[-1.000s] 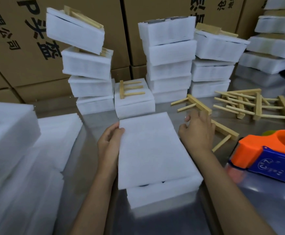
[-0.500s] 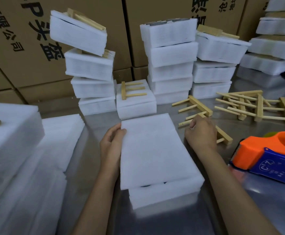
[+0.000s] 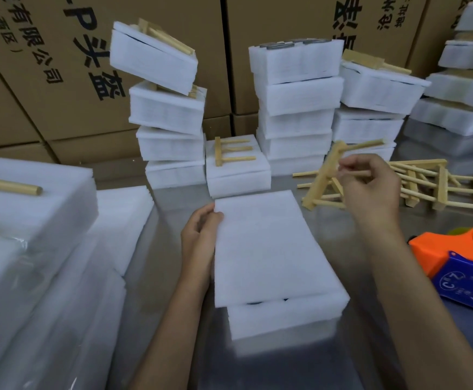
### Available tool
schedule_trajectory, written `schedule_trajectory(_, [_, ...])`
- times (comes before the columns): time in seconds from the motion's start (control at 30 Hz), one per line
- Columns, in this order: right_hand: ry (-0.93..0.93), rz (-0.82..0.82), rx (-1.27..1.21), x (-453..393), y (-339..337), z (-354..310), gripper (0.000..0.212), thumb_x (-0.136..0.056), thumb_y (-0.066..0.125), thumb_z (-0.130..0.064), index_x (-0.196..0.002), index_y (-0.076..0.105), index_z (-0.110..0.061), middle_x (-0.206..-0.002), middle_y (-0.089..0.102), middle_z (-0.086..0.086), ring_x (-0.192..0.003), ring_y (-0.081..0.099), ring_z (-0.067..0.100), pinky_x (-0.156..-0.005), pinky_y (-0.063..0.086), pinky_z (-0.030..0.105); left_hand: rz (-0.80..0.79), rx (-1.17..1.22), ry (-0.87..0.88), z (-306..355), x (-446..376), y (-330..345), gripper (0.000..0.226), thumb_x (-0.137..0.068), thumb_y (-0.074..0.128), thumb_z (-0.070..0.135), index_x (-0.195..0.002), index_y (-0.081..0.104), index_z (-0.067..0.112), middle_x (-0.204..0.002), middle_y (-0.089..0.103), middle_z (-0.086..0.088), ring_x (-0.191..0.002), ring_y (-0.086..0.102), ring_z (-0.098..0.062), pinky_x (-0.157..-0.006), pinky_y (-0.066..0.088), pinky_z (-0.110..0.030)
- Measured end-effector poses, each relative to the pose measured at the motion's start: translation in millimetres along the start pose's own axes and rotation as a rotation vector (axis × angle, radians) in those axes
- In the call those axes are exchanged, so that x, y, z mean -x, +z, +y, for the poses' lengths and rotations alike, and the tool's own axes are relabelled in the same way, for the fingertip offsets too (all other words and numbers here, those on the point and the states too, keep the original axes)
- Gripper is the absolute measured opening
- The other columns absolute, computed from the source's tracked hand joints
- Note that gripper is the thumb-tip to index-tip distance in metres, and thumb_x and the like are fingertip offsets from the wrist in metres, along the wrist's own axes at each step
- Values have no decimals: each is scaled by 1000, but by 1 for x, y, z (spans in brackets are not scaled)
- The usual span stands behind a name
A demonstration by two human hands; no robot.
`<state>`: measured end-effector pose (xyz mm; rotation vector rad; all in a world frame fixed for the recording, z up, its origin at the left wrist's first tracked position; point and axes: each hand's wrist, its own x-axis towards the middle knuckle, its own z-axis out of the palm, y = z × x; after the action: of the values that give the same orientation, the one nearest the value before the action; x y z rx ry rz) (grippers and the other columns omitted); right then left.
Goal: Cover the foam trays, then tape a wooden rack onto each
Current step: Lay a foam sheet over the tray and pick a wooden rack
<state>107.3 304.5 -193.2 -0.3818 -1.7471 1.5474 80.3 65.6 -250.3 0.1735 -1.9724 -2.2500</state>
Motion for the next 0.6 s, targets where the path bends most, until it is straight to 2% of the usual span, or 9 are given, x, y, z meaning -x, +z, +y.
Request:
schedule_trajectory(0.07, [52,-84,-227,4,1,-12,15,-89,63,5,-100,68,-4,-97,73,3,-91,69,8,-85,53,21,-21,6,-9,-1,1,0,25,-95,62,15,-114,68,28,-100,71,15,-81,67,8,-70,53,-12])
schedule_trajectory(0.17, [98,-224,-548,12,3,-26,16,-89,62,6,-97,69,-6,-109,73,11,-109,68,19,-97,52,27,-79,-9,-24,-1,3,1,41,-97,57,15,-137,59,24,-128,66,8,-115,63,-9,-101,51,-32])
schedule_trajectory(0.23, [120,-307,-694,13,5,-31,16,-89,60,7,-97,67,-5,-110,73,13,-112,67,23,-99,51,28,-99,-25,-16,-2,3,2,42,-97,53,12,-137,60,23,-130,67,3,-118,63,-15,-103,50,-38])
schedule_trajectory(0.3, [184,-422,-753,16,9,-32,17,-85,59,5,-100,65,-2,-108,73,13,-110,68,23,-96,52,25,-95,-44,-4,-2,3,3,41,-96,52,13,-134,63,24,-126,69,5,-115,64,-15,-98,53,-35])
schedule_trajectory(0.4, [378,-580,-725,31,23,-27,17,-87,54,10,-98,63,2,-102,73,19,-104,70,27,-89,55,26,-63,-79,16,-2,2,4,38,-97,51,14,-131,65,25,-123,69,6,-113,64,-13,-99,52,-34])
schedule_trajectory(0.47, [472,-655,-590,43,33,-22,18,-90,51,13,-103,62,5,-103,73,22,-103,70,28,-89,57,26,-57,-91,27,-1,3,6,37,-97,50,14,-129,66,24,-123,69,6,-113,64,-12,-102,50,-38])
schedule_trajectory(0.53, [504,-705,-441,50,38,-20,19,-91,54,12,-108,61,6,-104,73,22,-103,71,25,-90,56,24,-52,-95,31,-1,3,7,34,-99,50,18,-128,66,23,-123,69,5,-113,63,-13,-103,50,-38])
schedule_trajectory(0.6, [463,-745,-310,52,37,-21,19,-90,59,9,-108,65,5,-100,74,19,-100,72,23,-88,56,23,-52,-93,49,-1,2,7,31,-101,51,22,-127,66,24,-122,69,8,-112,64,-10,-98,51,-30])
